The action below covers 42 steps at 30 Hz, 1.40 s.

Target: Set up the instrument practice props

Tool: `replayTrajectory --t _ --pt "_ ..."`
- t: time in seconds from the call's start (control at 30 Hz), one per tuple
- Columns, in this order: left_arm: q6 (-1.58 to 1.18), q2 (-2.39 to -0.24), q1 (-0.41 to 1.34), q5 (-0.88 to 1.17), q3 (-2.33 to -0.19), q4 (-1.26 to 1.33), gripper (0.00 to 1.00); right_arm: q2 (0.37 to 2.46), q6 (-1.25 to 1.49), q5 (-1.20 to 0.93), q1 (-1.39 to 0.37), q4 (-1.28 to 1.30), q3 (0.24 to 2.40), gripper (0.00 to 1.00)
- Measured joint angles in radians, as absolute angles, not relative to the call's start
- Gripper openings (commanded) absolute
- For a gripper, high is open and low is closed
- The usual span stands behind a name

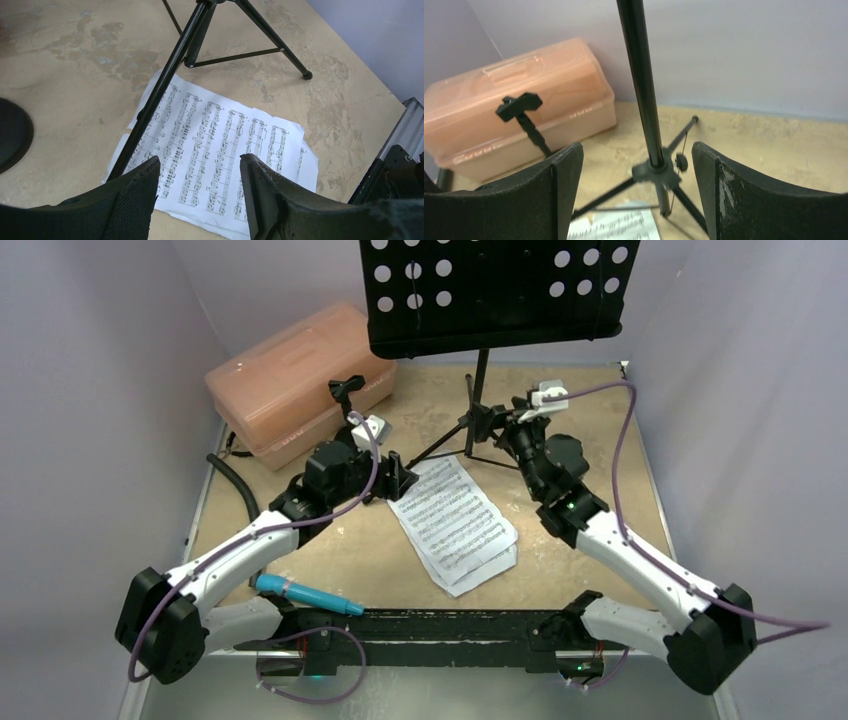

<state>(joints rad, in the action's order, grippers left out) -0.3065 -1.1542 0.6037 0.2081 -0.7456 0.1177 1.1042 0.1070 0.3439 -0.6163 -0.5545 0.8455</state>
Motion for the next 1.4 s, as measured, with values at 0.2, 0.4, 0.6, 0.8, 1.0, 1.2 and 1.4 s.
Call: replayTrajectory --t 0.2,0.4,0.6,0.8,1.0,1.2,1.4 --pt "-0.362 -1.040 0.604 0.133 -0.670 0.060 0.60 0.904 0.212 0.318 -0.616 -0.365 0.733 0.83" --pt "-0.525 -0.925 0.604 0.076 -0.521 0.018 0.61 0.790 0.349 0.285 -0.616 -0.180 0.664 0.82" --pt "-0.735 -0.831 0.604 0.041 -0.387 0.017 0.62 0.753 0.526 0.228 -0.616 -0.001 0.620 0.82" --pt "-0.972 -0.846 0.604 -0.022 -0.341 0.018 0.64 0.796 0.658 0.186 -0.616 0.109 0.599 0.81" --pt "-1.140 -0.965 0.604 -0.025 -0.329 0.057 0.64 0.887 0.710 0.190 -0.616 0.174 0.599 0.85" --pt "-1.232 -1.068 0.604 0.019 -0.328 0.110 0.64 0.978 0.759 0.202 -0.614 0.228 0.600 0.87" --pt "-1.329 -1.127 0.604 0.037 -0.281 0.218 0.62 1.047 0.768 0.177 -0.551 0.239 0.600 0.86"
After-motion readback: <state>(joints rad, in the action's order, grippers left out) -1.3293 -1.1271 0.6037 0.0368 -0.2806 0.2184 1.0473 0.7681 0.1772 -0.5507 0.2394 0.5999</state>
